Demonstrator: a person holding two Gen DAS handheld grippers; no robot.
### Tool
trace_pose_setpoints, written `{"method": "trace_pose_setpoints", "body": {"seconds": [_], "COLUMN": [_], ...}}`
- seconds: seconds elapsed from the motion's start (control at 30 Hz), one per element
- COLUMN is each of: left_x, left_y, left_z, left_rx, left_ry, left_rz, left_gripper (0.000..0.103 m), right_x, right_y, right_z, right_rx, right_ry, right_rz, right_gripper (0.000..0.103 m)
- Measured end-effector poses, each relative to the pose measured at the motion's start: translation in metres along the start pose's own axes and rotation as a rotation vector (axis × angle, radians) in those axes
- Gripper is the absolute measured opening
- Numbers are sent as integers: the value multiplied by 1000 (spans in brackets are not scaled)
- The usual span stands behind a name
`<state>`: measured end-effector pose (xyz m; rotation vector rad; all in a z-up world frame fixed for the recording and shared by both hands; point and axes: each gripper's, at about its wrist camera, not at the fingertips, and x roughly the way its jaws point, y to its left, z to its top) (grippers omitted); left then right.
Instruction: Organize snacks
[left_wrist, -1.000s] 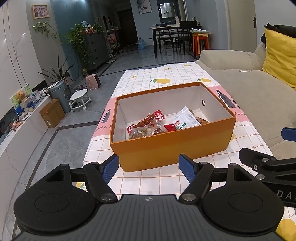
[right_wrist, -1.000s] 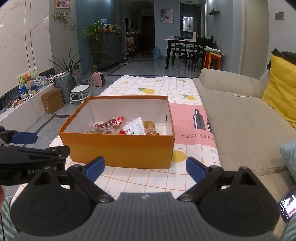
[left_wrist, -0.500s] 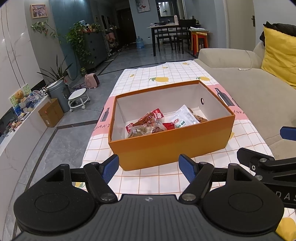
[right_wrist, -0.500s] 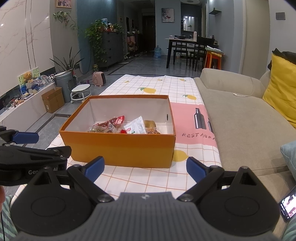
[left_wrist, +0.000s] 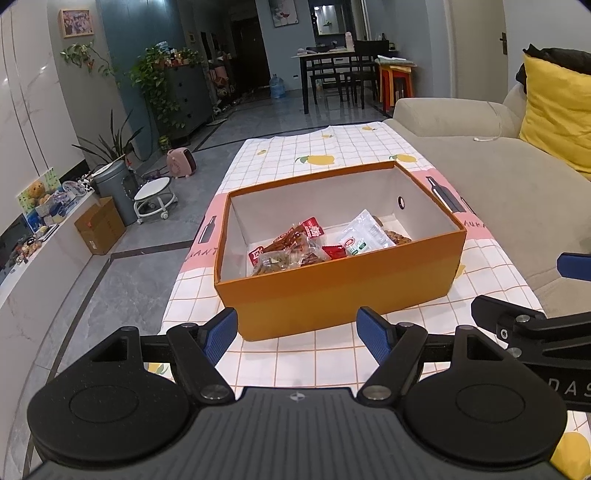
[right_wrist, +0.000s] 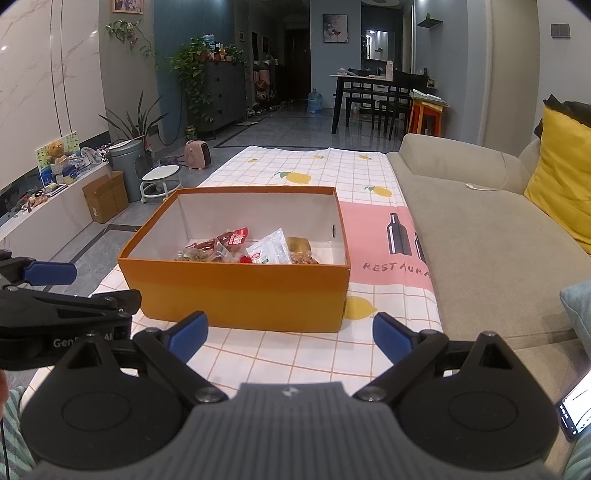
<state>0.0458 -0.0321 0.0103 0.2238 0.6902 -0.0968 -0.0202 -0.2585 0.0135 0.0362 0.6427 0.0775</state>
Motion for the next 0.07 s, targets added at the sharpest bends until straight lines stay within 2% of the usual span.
{"method": "trace_pose_setpoints", "body": {"seconds": [0.07], "left_x": [0], "left_y": [1], "left_z": [0], "left_rx": [-1], "left_ry": [0], "left_rz": [-2], "left_gripper": [86], "right_x": [0], "right_y": [0], "right_z": [0], "right_rx": [0], "right_ry": [1], "right_rz": [-1], "right_gripper": [93]}}
